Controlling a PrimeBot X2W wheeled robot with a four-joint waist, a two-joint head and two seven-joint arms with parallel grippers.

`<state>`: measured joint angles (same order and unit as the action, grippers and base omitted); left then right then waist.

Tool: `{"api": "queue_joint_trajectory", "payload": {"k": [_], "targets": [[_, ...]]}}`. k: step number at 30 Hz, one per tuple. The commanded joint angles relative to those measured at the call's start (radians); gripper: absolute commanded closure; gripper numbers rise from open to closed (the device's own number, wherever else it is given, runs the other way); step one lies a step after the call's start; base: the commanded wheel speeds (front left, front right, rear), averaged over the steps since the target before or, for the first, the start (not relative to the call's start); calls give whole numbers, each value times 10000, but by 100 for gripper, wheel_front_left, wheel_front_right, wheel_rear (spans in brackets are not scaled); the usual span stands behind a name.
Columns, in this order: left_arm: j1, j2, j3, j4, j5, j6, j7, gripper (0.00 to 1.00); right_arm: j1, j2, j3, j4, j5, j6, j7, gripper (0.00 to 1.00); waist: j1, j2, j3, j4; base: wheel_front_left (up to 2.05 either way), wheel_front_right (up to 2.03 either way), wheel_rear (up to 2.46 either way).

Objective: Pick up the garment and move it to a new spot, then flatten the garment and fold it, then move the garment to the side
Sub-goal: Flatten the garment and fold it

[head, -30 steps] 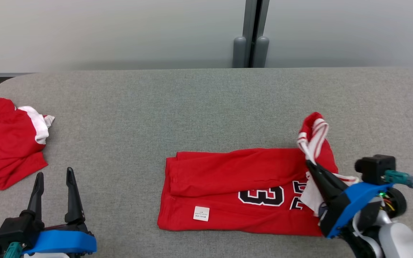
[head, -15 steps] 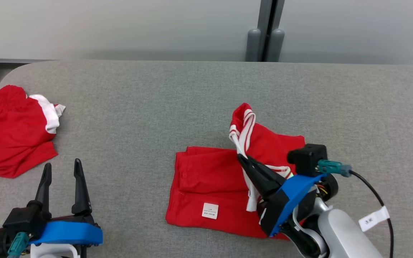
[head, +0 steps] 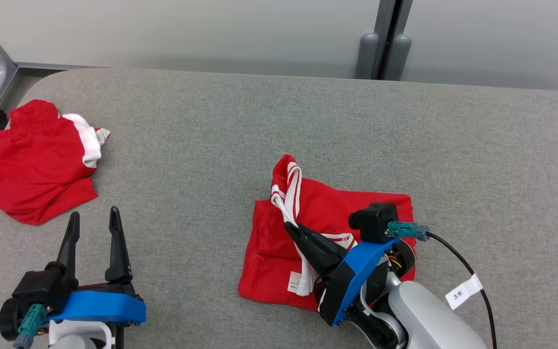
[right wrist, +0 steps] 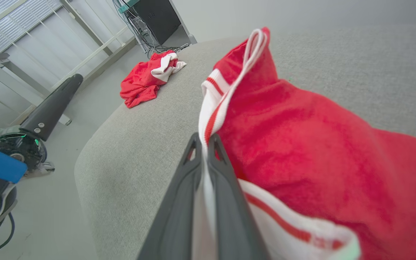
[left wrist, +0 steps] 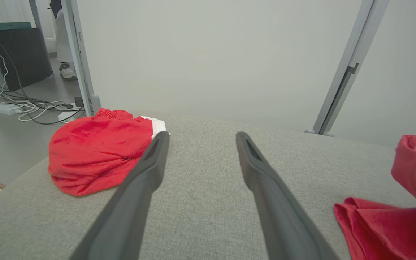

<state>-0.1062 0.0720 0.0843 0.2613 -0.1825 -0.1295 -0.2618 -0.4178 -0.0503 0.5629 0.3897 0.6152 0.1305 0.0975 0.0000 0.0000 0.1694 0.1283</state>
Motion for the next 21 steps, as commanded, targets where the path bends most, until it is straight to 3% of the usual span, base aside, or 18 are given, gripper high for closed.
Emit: {"api": "queue_joint_trajectory", "payload": {"k": [1,2,9,16,21], "targets": [[-128,39,7,17,-22,-20,-44,0,-267,-7,94,176,144,4,-237,6,0,0,-2,5,0,0,0],[-123,34,24,25,-27,-20,-43,0,-315,-5,190,311,241,4,-374,0,0,0,-6,-4,0,0,0],[24,14,208,51,17,-20,-43,0,-894,-14,38,718,61,4,-1599,0,0,0,-173,-329,0,0,0],[200,46,203,-15,85,-20,-43,0,-768,-251,-1527,634,-985,3,-2474,0,0,0,-465,-658,0,0,0],[365,77,224,-44,118,-20,-43,0,-87,-554,-2407,236,-1461,4,-2332,0,0,0,-612,-798,0,0,0]]}}
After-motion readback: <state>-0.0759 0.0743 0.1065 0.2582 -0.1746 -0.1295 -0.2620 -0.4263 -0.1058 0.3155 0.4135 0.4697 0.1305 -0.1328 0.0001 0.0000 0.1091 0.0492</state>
